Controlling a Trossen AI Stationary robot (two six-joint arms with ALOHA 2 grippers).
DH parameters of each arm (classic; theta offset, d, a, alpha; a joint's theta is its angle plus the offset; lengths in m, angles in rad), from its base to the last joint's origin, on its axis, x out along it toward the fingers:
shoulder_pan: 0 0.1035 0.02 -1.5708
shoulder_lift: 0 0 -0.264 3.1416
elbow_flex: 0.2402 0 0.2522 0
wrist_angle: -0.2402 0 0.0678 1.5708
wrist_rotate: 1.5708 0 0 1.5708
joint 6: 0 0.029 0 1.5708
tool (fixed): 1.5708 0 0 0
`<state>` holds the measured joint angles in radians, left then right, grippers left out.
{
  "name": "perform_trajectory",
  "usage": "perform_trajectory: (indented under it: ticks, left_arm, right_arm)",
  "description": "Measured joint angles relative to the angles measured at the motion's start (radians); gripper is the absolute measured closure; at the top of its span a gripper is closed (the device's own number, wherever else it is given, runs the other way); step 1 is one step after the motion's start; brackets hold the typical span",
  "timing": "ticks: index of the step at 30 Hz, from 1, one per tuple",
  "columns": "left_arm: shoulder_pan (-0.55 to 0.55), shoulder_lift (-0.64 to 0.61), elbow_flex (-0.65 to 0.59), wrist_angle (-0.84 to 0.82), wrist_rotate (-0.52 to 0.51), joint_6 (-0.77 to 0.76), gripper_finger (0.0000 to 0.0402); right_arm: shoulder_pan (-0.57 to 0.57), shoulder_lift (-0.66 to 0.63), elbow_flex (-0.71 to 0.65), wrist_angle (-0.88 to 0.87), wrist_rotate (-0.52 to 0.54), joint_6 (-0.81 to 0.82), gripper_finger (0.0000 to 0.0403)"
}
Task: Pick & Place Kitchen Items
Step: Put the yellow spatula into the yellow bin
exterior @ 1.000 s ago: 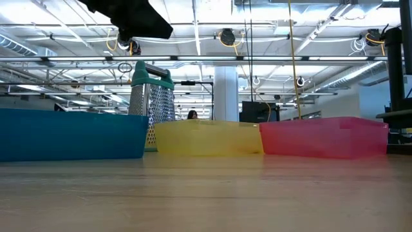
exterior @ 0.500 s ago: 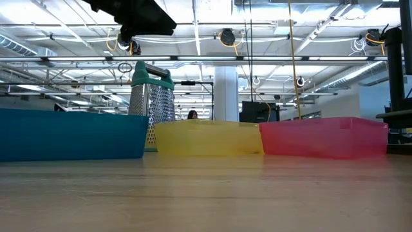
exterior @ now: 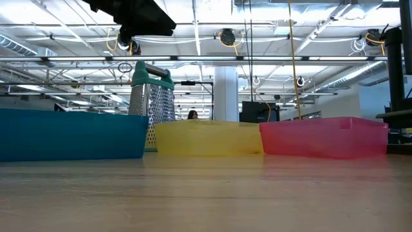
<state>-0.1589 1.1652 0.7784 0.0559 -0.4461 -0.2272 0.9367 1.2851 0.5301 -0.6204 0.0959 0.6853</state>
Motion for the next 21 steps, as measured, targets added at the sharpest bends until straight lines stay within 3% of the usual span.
perform_trajectory:
  ticks: [14, 17, 21]
  left_arm:
    - [-0.002, 0.0, 0.0, 0.0, 0.002, -0.083, 0.0289]
    - [-0.002, 0.0, 0.0, 0.0, 0.002, -0.076, 0.0289]
    - [-0.002, 0.0, 0.0, 0.0, 0.002, -0.054, 0.0289]
  right_arm:
    - [-0.033, -0.232, -0.005, -0.006, -0.027, 0.514, 0.0268]
    - [-0.035, -0.243, -0.006, 0.038, 0.015, 0.692, 0.0269]
    - [-0.032, -0.205, -0.003, 0.184, -0.017, 0.812, 0.0269]
